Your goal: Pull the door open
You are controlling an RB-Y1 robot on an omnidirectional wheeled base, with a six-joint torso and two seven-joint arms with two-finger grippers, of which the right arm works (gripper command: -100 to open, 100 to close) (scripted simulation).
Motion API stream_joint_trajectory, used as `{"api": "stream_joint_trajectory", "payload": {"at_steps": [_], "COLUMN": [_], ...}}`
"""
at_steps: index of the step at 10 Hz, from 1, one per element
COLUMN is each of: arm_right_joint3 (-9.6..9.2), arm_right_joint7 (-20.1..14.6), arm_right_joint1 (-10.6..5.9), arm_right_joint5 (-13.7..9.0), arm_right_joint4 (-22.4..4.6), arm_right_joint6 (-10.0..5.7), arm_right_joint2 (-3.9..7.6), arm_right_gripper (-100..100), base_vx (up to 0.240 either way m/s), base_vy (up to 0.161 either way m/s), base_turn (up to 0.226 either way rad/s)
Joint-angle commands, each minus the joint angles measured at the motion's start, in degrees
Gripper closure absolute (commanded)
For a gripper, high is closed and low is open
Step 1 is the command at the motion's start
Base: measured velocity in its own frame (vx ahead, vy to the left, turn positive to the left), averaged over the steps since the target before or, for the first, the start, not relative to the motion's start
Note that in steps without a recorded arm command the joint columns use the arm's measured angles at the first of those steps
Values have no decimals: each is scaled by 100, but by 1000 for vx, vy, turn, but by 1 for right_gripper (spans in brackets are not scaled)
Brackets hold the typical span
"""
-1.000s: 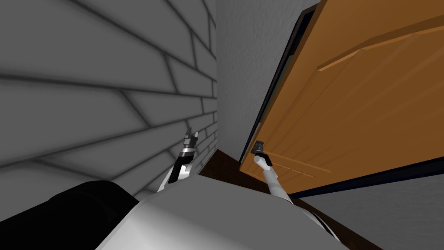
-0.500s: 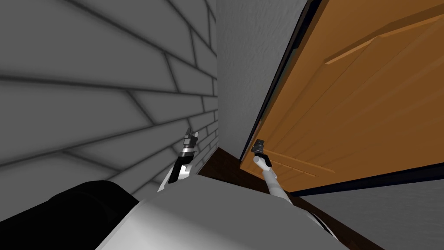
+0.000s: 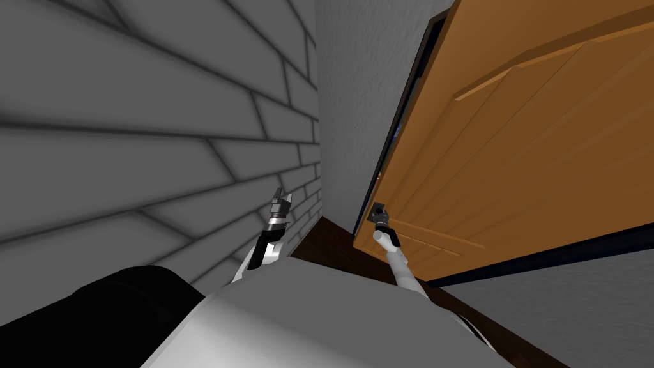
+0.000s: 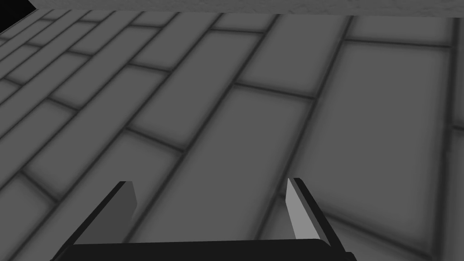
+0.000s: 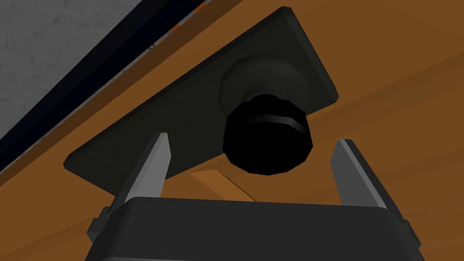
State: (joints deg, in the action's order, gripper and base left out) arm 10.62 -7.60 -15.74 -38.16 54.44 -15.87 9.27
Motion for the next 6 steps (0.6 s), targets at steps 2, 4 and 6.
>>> {"api": "stream_joint_trajectory", "payload": {"at_steps": [2,4,6], "arm_right_joint3": [-24,-41,-75], "arm_right_joint7": [-401,-642,-1013], "arm_right_joint1": [11,18,31], "arm_right_joint5": [-54,-88,-158], "arm_right_joint4": [21,31,49], "arm_right_joint6": [-87,-143,-256], "arm_right_joint2": [-34,-59,-117], "arm_right_gripper": [-100,-100,-100], "base_vx": [-43,-57,-59], "base_vy": [-16,-22,-31], "base_turn": [38,58,69]}}
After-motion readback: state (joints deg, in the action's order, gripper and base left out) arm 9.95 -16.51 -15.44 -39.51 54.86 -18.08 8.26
